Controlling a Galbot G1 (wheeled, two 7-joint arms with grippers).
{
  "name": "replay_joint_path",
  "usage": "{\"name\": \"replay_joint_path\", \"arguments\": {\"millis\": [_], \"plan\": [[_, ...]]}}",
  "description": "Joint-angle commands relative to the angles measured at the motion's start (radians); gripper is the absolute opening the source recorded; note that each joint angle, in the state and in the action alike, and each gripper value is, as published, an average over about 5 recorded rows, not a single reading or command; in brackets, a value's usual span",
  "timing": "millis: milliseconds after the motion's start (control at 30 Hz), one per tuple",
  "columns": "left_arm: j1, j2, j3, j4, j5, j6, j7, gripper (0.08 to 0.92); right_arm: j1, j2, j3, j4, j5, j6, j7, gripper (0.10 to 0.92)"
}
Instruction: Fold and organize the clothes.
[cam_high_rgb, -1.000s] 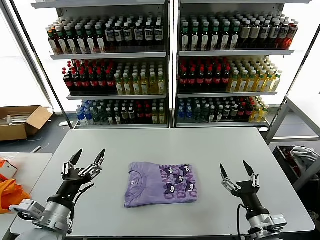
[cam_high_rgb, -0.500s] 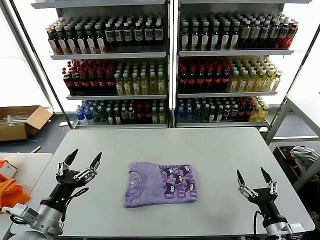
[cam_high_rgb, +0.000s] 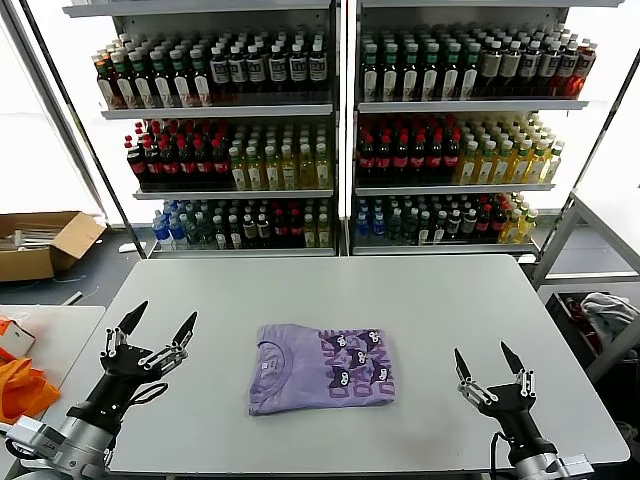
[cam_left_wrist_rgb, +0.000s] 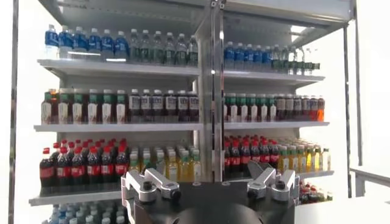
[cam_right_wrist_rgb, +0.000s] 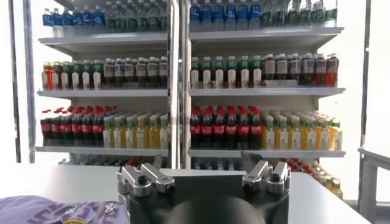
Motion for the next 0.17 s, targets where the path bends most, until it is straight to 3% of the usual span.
{"name": "replay_joint_path", "arguments": {"millis": [33,167], "plan": [[0.008,-0.010,-0.039,0.001,0.036,-0.009,0.040,0.823,-0.009,0.012,-0.018,0.001,-0.006,0.003,-0.009,0.823],[0.008,-0.009,-0.047,0.006,0.038,-0.013,0.042,0.823,-0.010,0.012,-0.017,0.002,-0.006,0.005,-0.014,0.823]]}}
